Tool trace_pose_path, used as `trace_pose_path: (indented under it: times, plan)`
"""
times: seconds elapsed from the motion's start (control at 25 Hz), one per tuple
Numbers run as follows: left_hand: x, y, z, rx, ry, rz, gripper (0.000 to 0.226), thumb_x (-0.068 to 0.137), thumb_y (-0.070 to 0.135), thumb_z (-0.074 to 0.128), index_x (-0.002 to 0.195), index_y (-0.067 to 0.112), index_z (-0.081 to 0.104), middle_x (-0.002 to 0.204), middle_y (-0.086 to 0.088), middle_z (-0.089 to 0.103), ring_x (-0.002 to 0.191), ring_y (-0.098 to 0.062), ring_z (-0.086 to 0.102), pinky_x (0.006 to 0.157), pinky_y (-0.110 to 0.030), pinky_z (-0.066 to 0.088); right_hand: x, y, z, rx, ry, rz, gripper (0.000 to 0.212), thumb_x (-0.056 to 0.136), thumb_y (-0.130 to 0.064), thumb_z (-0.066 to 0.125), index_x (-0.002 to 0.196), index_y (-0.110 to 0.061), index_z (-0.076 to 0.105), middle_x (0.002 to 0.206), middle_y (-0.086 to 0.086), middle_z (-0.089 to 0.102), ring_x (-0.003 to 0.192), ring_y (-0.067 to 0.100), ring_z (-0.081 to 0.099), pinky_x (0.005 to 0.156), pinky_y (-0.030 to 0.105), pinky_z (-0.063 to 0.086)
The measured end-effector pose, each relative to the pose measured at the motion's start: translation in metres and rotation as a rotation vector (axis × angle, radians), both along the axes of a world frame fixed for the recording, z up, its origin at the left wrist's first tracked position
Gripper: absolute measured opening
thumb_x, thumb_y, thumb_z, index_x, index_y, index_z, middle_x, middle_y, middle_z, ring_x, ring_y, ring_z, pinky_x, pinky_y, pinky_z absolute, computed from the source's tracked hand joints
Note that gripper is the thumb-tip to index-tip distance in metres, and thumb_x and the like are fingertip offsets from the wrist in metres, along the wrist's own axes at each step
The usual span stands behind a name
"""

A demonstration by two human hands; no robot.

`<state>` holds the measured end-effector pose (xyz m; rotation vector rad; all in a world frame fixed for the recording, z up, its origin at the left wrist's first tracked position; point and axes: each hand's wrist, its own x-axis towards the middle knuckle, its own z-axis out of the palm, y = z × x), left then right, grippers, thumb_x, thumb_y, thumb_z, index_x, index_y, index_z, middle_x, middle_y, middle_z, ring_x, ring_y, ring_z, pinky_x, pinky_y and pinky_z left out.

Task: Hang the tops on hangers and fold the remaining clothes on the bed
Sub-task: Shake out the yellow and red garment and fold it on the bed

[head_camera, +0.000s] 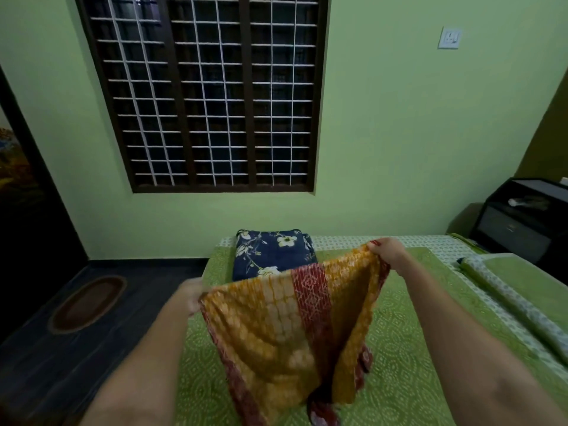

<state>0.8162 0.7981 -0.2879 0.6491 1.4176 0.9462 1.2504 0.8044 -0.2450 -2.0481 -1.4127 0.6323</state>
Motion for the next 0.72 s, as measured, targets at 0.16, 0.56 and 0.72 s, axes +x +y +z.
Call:
trace_pose_path:
  times: [0.16, 0.56, 0.72]
  plan:
    - [-0.026, 0.030, 0.040, 0.378, -0.128, 0.073, 0.059, 0.081, 0.004, 0.071, 0.131, 0.018, 0.043, 0.130, -0.014, 0.049, 0.112, -0.029, 0.055, 0.095, -0.043, 0.048, 0.008, -0.017, 0.031, 0.181, 0.636, 0.049, 0.027, 0.098, -0.022, 0.052, 0.113, -0.002, 0.063, 0.098, 0.006, 0.068, 0.090, 0.019, 0.063, 0.073, 0.029, 0.049]
    - [-0.037, 0.014, 0.008, -0.091, -0.040, -0.048, 0.057, 0.085, 0.048, 0.062, 0.117, 0.001, 0.061, 0.115, -0.025, 0.063, 0.102, -0.038, 0.061, 0.083, -0.050, 0.050, -0.010, -0.026, -0.003, 0.086, 0.679, 0.021, 0.019, 0.098, -0.025, 0.051, 0.091, -0.010, 0.060, 0.084, 0.006, 0.061, 0.075, 0.015, 0.057, 0.066, 0.026, 0.041]
    - [-0.036, 0.000, 0.005, -0.256, -0.067, -0.166, 0.064, 0.083, 0.052, 0.062, 0.111, -0.005, 0.058, 0.114, -0.029, 0.061, 0.100, -0.041, 0.059, 0.080, -0.055, 0.047, -0.006, -0.026, -0.005, 0.071, 0.714, 0.005, 0.029, 0.097, -0.029, 0.053, 0.084, -0.005, 0.059, 0.081, 0.014, 0.057, 0.071, 0.024, 0.058, 0.076, 0.036, 0.046]
